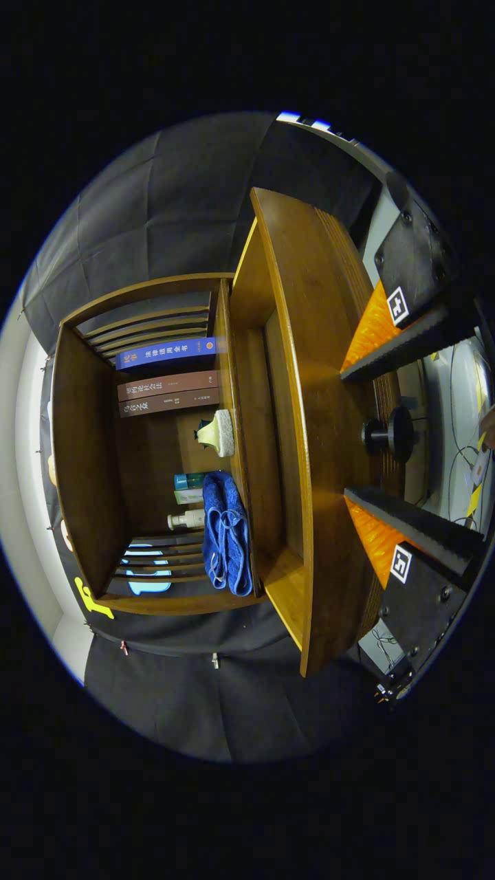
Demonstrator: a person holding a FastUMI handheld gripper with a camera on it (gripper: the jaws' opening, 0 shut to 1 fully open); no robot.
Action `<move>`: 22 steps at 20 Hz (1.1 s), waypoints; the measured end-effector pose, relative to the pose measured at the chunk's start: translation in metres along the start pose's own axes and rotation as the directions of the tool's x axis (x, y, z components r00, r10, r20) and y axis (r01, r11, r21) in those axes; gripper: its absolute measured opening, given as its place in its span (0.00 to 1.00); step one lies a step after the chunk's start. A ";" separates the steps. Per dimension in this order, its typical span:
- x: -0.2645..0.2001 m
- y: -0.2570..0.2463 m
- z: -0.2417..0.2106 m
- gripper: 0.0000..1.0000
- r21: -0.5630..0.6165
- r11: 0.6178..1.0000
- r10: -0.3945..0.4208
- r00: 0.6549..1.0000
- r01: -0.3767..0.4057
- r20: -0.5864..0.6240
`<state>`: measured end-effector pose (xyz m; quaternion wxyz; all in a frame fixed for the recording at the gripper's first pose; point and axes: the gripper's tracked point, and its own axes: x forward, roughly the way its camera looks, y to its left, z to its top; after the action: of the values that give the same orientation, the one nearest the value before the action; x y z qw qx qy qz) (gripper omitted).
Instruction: Pull open the drawer, take out the items inside it, and place them on the countertop above the cabinet.
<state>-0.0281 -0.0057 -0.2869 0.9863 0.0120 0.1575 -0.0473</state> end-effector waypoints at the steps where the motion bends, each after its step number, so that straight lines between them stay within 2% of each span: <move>1: 0.005 0.000 0.000 1.00 -0.003 1.000 -0.001 1.000 0.001 -0.007; 13: 0.093 0.002 0.023 1.00 -0.005 1.000 -0.007 1.000 0.007 0.013; 22: 0.136 0.003 0.031 1.00 -0.002 1.000 -0.011 1.000 0.011 0.018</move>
<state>0.1104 -0.0162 -0.2996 0.9874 0.0098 0.1487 -0.0526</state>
